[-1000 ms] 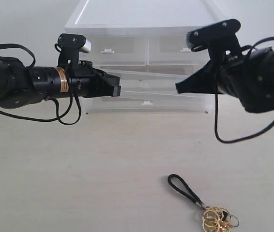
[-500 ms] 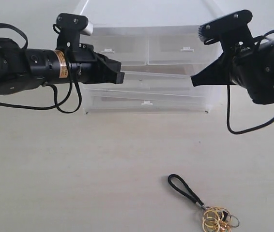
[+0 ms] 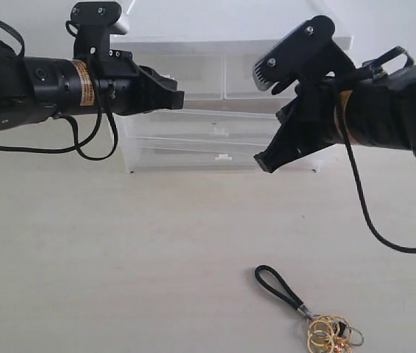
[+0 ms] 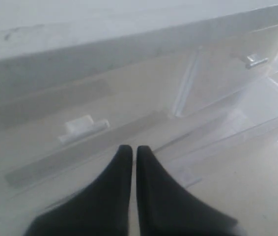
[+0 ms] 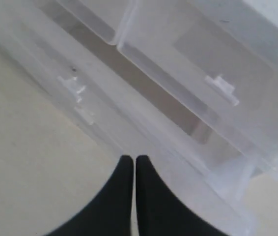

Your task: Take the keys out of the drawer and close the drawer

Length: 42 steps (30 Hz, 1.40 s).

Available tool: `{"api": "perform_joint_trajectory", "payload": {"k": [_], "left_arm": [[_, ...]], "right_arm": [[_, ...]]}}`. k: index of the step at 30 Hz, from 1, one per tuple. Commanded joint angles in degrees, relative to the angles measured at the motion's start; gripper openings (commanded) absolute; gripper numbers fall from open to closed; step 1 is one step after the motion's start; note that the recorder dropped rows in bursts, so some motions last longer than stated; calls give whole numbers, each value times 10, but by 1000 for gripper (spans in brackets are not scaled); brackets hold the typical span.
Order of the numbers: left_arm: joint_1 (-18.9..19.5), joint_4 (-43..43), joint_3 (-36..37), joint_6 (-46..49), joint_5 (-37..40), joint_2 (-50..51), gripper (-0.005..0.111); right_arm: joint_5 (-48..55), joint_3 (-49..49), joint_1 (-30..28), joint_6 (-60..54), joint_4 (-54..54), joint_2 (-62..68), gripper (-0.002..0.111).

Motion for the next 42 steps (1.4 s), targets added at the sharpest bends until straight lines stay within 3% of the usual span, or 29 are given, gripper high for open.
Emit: {"api": "perform_joint_trajectory", "payload": {"k": [1, 6, 8, 15, 23, 36, 37, 40, 42], "left_arm": [[1, -2, -2, -16, 39, -9, 4], [1, -2, -12, -16, 66, -18, 4], [1, -2, -25, -16, 91, -20, 4], [2, 56, -55, -16, 110, -20, 4], [35, 63, -55, -16, 88, -12, 4], [40, 88, -82, -40, 53, 39, 4], [40, 90, -82, -40, 53, 39, 4], [40, 91, -82, -40, 53, 41, 4], [40, 91, -82, -42, 54, 41, 4]], "right_arm": [[-41, -10, -1, -20, -3, -6, 4], [-73, -41, -1, -22, -3, 7, 33], [-79, -55, -1, -23, -3, 21, 37], [-52, -107, -1, -55, -3, 84, 37], [-24, -153, -1, -83, -3, 142, 37], [-4, -154, -1, -122, 0, 198, 37], [-4, -154, -1, -122, 1, 200, 35], [-7, -154, -1, -132, 2, 200, 0], [-7, -154, -1, -142, 1, 200, 0]]}}
